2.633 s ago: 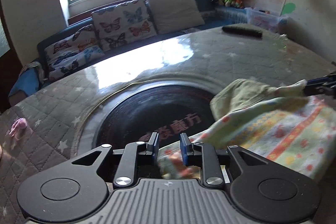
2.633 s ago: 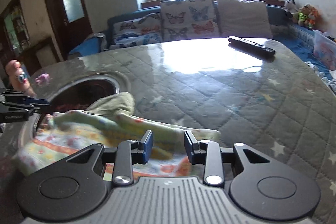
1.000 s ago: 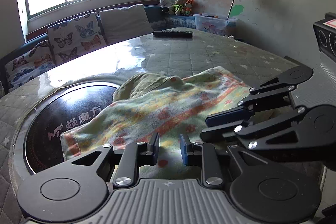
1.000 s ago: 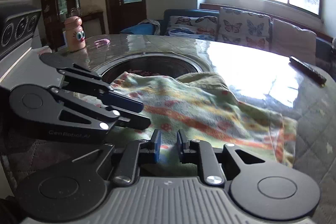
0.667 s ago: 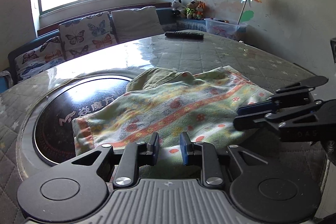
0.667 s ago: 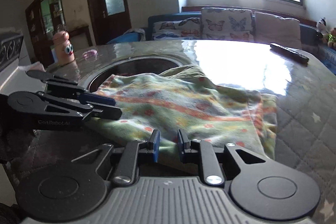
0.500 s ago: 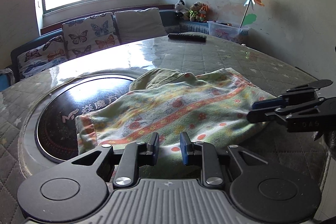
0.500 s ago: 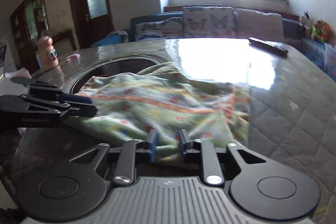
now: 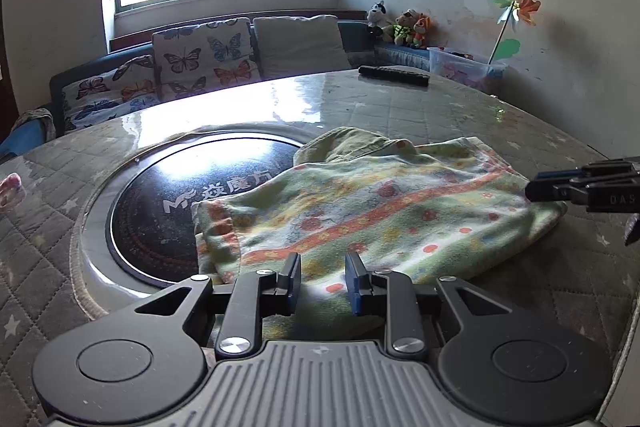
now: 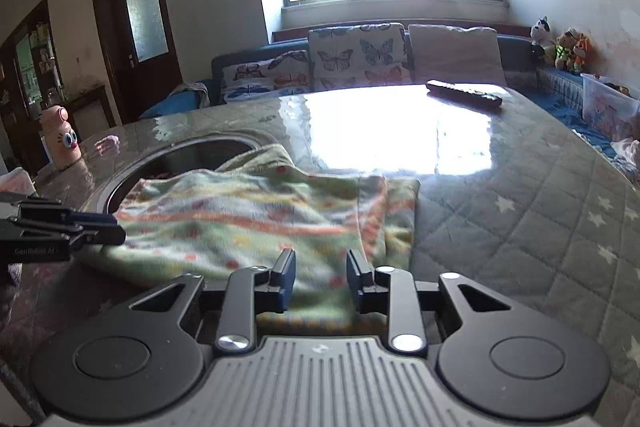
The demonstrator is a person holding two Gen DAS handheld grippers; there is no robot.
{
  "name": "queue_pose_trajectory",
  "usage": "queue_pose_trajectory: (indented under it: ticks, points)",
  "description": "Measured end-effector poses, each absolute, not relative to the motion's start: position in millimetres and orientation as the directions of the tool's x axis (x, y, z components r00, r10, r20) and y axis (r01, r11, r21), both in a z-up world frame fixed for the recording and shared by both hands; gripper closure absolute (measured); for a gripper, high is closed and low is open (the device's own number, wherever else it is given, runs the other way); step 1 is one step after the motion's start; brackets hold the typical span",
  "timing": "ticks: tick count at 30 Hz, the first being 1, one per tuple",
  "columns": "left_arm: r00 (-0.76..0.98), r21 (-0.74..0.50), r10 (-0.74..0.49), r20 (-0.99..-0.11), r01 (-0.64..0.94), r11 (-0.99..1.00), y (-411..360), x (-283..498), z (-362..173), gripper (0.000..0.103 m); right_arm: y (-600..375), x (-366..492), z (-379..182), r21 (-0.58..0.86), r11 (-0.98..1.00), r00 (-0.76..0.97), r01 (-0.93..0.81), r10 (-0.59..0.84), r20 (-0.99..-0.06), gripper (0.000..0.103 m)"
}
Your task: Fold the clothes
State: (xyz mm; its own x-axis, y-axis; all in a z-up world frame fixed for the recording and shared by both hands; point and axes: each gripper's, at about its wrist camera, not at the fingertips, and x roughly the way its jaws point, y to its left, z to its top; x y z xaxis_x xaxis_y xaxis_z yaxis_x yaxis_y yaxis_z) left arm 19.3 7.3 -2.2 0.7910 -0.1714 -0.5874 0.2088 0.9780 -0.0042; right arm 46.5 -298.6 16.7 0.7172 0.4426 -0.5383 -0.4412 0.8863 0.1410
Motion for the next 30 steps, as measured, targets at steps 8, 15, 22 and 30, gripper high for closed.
queue_pose_trajectory:
  ticks: [8,15,22,30]
  points:
    - [0.779,-0.026,-0.134,-0.613,0.15,0.988,26,23,-4,0.074,-298,69,3,0.176,0.892,0.692,-0.416,0.436,-0.575,0.076]
    - [0.784,-0.018,-0.133,-0.607,0.153,0.988,25,44,3,0.074,-290,84,10,0.167,0.882,0.692,-0.44,0.451,-0.564,0.068]
    - [0.744,-0.029,-0.08,-0.663,0.081,0.996,46,76,-5,0.074,-296,102,6,0.176,0.899,0.683,-0.402,0.422,-0.596,0.068]
    - [0.756,-0.003,-0.083,-0.65,0.106,0.994,37,102,2,0.075,-277,137,11,0.162,0.876,0.673,-0.454,0.456,-0.582,0.068]
